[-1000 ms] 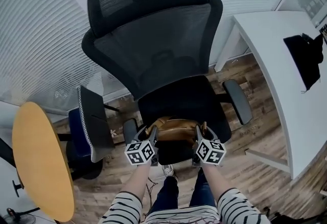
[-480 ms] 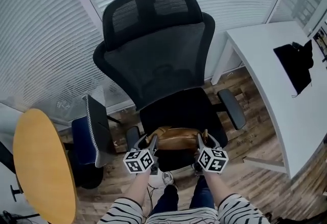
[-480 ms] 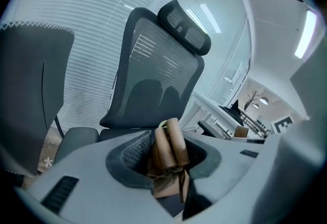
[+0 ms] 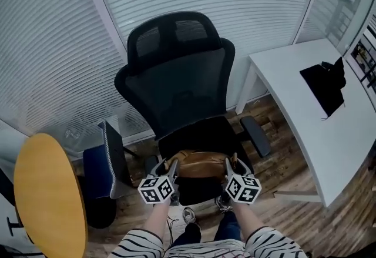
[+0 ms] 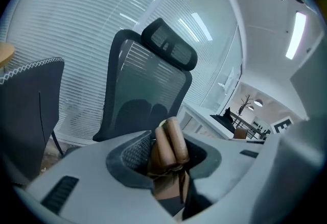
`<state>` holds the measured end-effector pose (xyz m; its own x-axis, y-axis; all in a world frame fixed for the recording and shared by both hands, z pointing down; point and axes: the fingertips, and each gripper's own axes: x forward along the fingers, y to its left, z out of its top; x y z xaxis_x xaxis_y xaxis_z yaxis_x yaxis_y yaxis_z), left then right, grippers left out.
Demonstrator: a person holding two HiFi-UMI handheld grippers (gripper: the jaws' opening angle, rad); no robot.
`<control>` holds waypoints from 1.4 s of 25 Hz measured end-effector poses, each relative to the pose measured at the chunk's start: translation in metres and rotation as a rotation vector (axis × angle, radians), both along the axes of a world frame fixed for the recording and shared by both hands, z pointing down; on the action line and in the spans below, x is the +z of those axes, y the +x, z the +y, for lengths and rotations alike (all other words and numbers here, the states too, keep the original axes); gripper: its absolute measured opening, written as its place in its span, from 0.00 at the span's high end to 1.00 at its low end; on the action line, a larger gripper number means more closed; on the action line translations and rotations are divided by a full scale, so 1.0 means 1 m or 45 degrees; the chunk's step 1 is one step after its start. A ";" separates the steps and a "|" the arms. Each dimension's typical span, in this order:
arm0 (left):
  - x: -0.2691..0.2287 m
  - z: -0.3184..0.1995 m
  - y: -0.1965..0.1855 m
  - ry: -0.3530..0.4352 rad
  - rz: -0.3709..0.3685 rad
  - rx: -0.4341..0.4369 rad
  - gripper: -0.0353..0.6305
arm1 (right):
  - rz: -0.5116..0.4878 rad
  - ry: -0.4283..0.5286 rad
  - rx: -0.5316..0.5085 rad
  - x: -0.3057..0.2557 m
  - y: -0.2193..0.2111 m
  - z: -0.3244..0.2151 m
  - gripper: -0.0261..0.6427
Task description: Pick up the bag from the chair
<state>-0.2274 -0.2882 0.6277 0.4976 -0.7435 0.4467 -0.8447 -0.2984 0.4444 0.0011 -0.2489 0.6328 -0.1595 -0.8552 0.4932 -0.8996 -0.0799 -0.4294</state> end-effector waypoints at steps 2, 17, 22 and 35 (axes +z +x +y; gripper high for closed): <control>-0.014 0.003 0.002 0.023 0.009 -0.005 0.71 | 0.007 0.022 -0.002 -0.014 0.003 0.003 0.74; -0.102 0.009 0.025 0.162 0.042 0.002 0.71 | 0.056 0.153 -0.007 -0.102 0.026 0.012 0.74; -0.131 0.006 0.031 0.214 0.044 0.023 0.71 | 0.061 0.195 -0.001 -0.128 0.032 0.012 0.75; -0.191 -0.006 0.051 0.342 0.068 0.054 0.71 | 0.095 0.311 0.020 -0.187 0.051 0.004 0.75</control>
